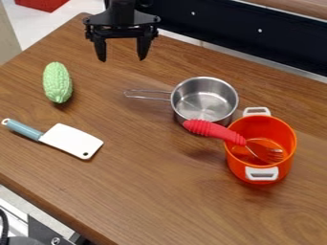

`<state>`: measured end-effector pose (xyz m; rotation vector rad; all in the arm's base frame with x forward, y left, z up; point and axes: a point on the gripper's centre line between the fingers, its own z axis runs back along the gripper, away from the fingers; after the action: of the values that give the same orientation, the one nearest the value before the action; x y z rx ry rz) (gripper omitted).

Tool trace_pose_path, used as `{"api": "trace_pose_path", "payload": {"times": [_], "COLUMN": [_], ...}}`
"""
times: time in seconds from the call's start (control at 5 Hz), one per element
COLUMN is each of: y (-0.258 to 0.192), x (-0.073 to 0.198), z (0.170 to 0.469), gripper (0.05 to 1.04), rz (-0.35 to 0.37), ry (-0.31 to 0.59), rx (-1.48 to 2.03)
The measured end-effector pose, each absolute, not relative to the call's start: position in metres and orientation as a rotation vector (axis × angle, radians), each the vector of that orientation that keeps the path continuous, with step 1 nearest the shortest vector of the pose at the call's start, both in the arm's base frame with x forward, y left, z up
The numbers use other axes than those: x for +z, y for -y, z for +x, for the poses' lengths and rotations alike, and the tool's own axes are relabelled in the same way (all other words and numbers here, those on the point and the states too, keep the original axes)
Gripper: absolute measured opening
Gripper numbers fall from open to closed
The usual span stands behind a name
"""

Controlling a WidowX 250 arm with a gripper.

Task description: Put the knife in the silver pot

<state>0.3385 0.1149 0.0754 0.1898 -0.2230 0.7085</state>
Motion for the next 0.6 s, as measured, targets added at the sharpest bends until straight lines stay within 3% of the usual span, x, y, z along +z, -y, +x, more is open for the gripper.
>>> {"api": "trace_pose_path", "payload": {"times": [0.2,0.4,0.6], "y": [-0.113,-0.117,-0.129], "x": [0.063,0.059,0.066], "z": [0.333,0.314,0.292], "gripper": [0.999,0.999,1.0], "rz": [0.188,0.133,0.089], "ry": [0.175,0.055,0.074], "rx": [0.711,0.766,0.817]}}
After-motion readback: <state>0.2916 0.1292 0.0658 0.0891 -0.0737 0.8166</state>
